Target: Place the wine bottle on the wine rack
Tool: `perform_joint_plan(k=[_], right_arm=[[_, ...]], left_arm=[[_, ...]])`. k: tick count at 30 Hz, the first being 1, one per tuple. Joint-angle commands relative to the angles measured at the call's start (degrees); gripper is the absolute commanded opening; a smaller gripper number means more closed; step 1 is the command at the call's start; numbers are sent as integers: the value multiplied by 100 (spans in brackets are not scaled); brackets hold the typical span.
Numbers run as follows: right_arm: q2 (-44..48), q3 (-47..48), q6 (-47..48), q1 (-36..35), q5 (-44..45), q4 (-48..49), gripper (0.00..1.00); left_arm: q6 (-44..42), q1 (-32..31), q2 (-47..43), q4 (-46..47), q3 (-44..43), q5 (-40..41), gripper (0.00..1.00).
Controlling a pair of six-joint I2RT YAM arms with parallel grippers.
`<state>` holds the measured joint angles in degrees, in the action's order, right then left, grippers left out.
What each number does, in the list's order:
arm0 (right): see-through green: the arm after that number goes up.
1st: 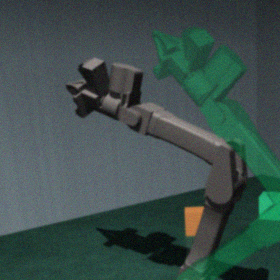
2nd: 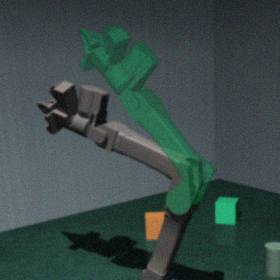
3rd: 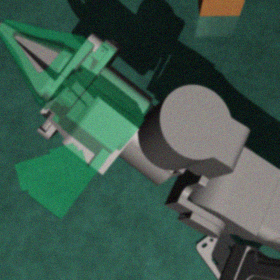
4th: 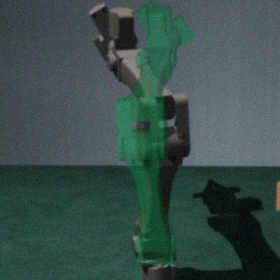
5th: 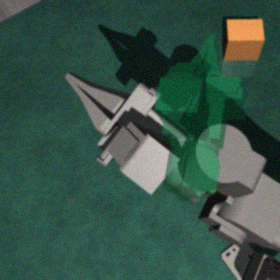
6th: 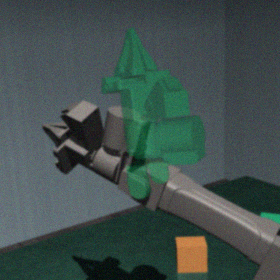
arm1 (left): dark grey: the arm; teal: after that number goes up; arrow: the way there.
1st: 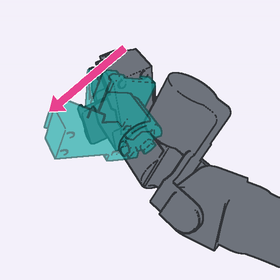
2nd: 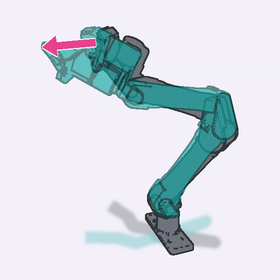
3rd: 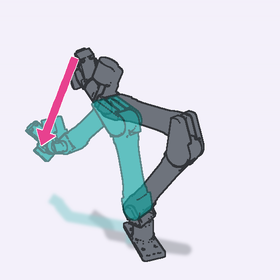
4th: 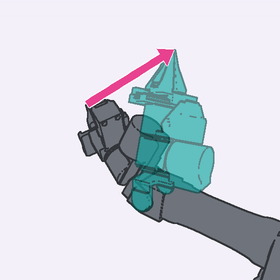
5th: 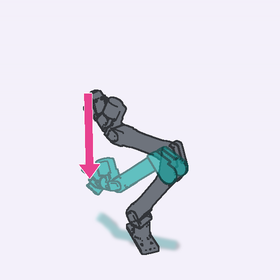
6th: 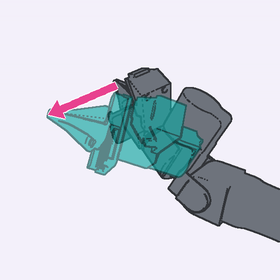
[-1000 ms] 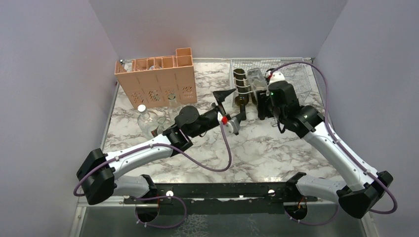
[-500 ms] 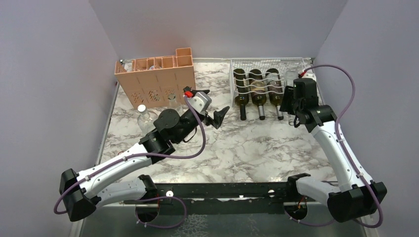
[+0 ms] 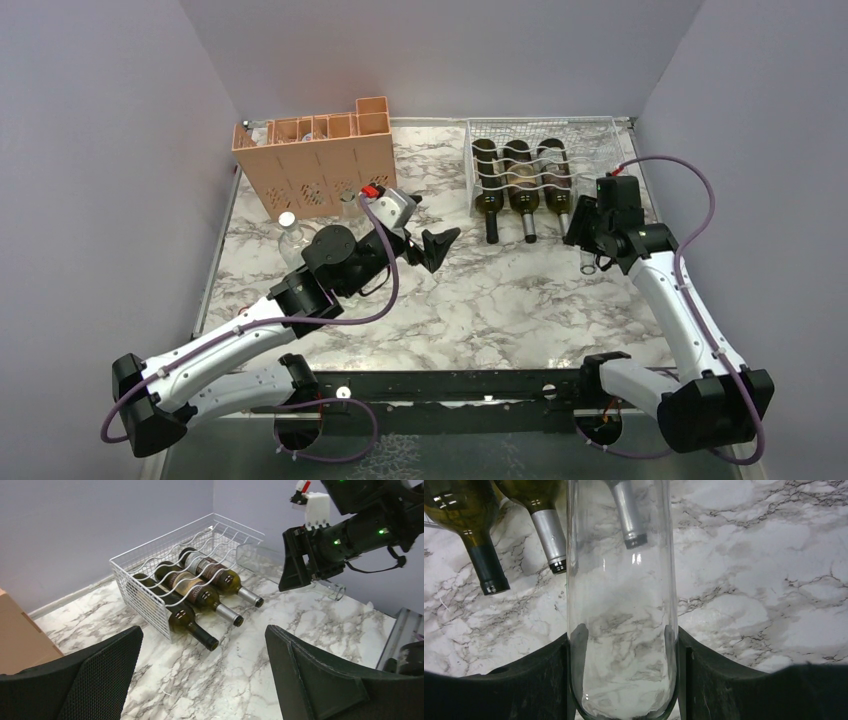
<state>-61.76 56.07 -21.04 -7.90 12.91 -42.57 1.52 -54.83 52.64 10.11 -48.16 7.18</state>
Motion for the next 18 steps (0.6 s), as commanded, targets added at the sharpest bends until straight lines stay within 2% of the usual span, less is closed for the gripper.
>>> perform_joint_plan(k=[1, 5, 10, 18], right_arm=[[-81, 135, 51, 202, -434, -42, 1], [-385, 196, 235, 577, -862, -216, 1], [-601, 280, 373, 807, -780, -325, 1], [-1058, 269, 451, 1022, -608, 296, 1]], left_arm=[[280, -14, -129, -68, -18, -286, 99], [249, -12, -130, -152, -23, -117, 99], [244, -19, -138, -175, 6, -68, 99], [235, -14, -145, -174, 17, -46, 99]])
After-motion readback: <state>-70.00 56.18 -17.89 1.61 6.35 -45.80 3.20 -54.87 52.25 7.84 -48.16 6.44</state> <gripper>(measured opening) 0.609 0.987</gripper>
